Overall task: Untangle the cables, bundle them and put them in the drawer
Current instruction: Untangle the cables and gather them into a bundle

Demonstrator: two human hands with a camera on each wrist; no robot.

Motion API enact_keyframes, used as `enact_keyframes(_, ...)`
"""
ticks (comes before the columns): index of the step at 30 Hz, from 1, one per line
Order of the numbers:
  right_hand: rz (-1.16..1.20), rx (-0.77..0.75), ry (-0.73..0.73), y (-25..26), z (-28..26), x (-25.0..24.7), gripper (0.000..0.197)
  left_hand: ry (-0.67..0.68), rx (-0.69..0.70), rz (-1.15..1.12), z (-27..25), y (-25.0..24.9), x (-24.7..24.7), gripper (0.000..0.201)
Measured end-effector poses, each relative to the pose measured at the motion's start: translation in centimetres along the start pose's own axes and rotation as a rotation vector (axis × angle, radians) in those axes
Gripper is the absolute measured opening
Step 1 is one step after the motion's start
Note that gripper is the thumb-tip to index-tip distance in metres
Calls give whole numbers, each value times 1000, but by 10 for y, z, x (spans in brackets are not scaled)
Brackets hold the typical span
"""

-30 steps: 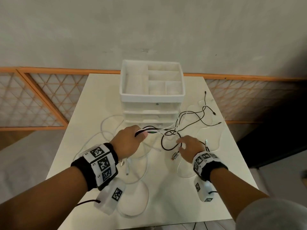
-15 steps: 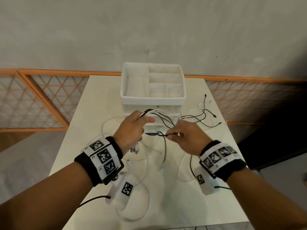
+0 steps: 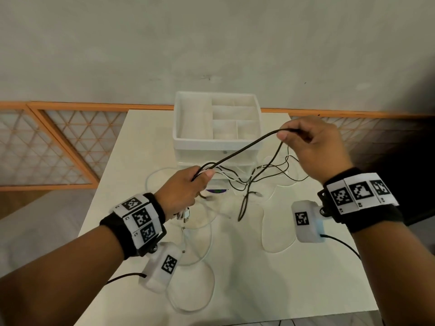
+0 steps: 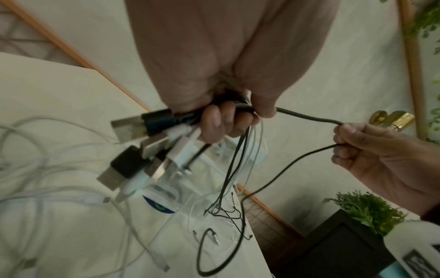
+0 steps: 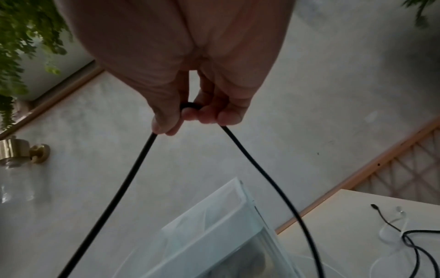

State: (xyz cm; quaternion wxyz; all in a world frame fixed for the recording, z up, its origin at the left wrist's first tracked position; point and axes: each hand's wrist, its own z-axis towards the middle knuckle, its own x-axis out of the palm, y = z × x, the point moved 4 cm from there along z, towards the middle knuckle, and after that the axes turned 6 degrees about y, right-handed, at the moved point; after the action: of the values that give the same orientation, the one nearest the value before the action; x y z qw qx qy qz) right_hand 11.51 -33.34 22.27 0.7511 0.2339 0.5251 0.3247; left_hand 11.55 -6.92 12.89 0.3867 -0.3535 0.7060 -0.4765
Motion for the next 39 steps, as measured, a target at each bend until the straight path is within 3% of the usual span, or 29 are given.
enact_keyframes(7, -327, 106, -176, -28, 4, -12, 12, -52, -20, -74, -8, 7, -23, 39)
enact_keyframes(10, -330, 350, -88, -53, 2, -11, 19, -84, -36, -39, -11, 11, -37, 42)
enact_keyframes(12, -198, 421, -11, -55, 2, -5, 22, -111, -43, 103, -13, 15, -43, 46)
enact_keyframes(16, 150, 310, -144, -27, 15, -10, 40, -163, -46, 167, -12, 19, -41, 46)
enact_keyframes(20, 72, 261, -170, -19, 29, -15, 52, -208, -83, 92, -9, 20, -40, 46)
enact_keyframes(23, 75, 243, -112, -21, 35, -12, 46, -228, -86, 32, -8, 24, -45, 45)
enact_keyframes(30, 136, 36, -97, -20, 49, -13, 26, -272, -94, 84, -9, 25, -46, 44)
enact_keyframes(33, 155, 71, -17, -44, 51, -10, 21, -270, -69, 9, -10, 22, -44, 47)
enact_keyframes(35, 66, 261, 106, -69, 41, -1, 19, -287, -37, 34, -12, 16, -43, 53)
enact_keyframes(37, -231, 457, 338, -95, 16, 15, 38, -293, 21, 52, -14, 9, -42, 52)
enact_keyframes(39, -358, 508, 505, -99, -12, 32, 66, -288, 69, 51, -14, 0, -39, 44)
